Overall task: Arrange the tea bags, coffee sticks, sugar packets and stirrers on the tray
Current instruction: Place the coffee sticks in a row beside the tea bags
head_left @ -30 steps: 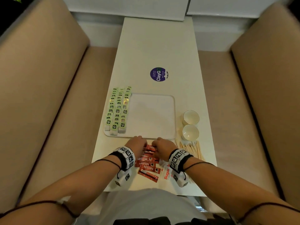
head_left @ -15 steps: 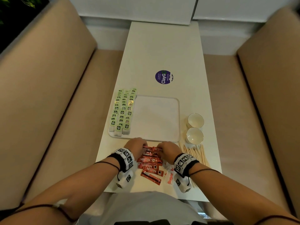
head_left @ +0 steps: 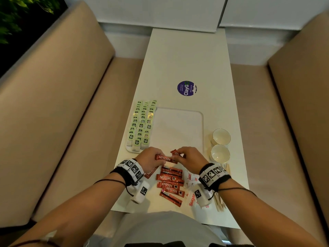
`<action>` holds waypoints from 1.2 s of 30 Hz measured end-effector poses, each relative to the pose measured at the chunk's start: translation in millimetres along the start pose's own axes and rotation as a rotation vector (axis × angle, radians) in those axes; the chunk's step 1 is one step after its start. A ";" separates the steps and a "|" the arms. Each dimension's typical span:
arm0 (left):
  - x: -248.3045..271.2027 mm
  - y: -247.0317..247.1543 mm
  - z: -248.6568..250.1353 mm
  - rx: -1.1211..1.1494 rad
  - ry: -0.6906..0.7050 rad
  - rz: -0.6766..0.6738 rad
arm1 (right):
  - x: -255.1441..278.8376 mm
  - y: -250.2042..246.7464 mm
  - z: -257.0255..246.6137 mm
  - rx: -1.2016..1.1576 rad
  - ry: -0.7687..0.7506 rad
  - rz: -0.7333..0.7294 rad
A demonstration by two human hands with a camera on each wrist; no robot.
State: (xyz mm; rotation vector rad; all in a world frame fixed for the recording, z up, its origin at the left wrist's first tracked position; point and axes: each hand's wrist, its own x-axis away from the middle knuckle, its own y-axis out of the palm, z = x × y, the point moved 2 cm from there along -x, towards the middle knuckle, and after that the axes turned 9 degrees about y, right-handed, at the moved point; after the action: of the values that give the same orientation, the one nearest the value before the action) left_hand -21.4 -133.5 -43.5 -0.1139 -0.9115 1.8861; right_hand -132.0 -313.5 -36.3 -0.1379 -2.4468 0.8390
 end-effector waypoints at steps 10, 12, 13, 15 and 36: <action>-4.4 -16.4 2.2 0.484 -0.081 0.190 | -0.4 -5.6 -7.0 -0.161 0.019 0.008; -4.8 -17.7 5.7 0.630 -0.120 0.214 | 0.0 -6.0 -5.0 -0.200 0.026 0.001; -4.9 -17.9 7.3 0.676 -0.125 0.215 | 0.4 -5.1 -4.6 -0.218 0.024 -0.017; -4.9 -17.3 11.5 0.721 -0.111 0.197 | 2.1 -2.8 -6.6 -0.258 0.003 -0.066; -13.4 -8.6 41.8 0.796 -0.147 0.262 | 2.0 -1.6 -23.0 -0.325 0.005 -0.204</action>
State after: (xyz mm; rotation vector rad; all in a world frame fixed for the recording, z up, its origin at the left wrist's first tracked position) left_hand -27.1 -165.1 -12.4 0.4085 -0.1862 2.3931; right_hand -121.4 -301.8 -19.3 -0.0080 -2.5229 0.3500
